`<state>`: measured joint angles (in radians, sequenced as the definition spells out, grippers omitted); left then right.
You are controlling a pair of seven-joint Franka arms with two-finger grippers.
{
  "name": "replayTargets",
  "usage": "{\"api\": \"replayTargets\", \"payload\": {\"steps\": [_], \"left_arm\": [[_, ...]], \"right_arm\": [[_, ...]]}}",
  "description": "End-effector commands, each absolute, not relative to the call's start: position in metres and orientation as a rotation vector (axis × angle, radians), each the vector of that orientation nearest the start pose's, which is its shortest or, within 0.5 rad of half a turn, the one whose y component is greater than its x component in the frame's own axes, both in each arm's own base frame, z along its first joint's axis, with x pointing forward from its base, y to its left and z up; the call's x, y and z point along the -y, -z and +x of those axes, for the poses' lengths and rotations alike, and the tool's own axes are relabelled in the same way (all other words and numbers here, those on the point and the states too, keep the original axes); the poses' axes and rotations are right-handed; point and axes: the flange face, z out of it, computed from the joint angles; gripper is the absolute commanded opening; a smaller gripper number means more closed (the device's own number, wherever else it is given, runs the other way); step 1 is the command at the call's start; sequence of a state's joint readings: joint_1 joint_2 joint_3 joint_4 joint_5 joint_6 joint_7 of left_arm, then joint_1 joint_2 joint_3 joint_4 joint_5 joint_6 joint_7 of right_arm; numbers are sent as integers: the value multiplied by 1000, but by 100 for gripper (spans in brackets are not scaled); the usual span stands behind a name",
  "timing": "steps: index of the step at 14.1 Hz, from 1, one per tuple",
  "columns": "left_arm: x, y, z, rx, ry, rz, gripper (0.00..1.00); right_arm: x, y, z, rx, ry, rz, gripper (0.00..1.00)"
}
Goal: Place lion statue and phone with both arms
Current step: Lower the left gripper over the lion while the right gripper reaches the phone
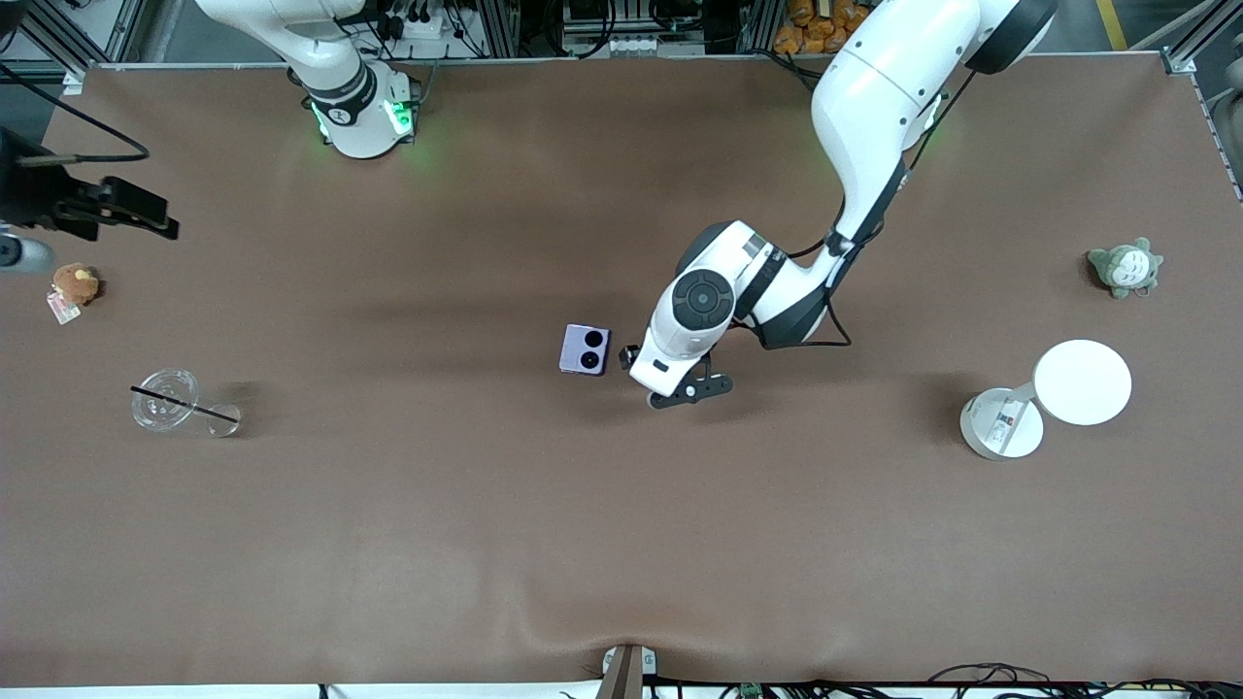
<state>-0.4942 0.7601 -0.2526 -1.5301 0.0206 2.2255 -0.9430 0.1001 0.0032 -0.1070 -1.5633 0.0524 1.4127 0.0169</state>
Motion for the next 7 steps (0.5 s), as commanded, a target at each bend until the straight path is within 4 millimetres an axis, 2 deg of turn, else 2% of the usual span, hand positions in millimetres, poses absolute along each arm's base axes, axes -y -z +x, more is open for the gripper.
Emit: {"api": "replayTargets", "payload": {"steps": [1,2,3,4,5,7], "left_arm": [[461,-205,536,391,-193,-3159,50],[461,-205,536,385,-187,-3155,31],[460,-206,538,385,-178,-3152,5],[454,-208,543,374,-157,-3146,0],[445,-208,549,366,-137,-3133,0],[415,-211,571,299,-79,-3114,0]], "right_arm": [[-45,-598,556,-160,-217,-3092,100],[-62,-588,562,-248,-219,-3076,100],[-81,-576,570,-323,-222,-3052,100],[-103,-564,578,-389,-215,-3045,100],[-129,-552,584,-455,-210,-3047,100],[-195,-522,588,-567,-217,-3058,100]]}}
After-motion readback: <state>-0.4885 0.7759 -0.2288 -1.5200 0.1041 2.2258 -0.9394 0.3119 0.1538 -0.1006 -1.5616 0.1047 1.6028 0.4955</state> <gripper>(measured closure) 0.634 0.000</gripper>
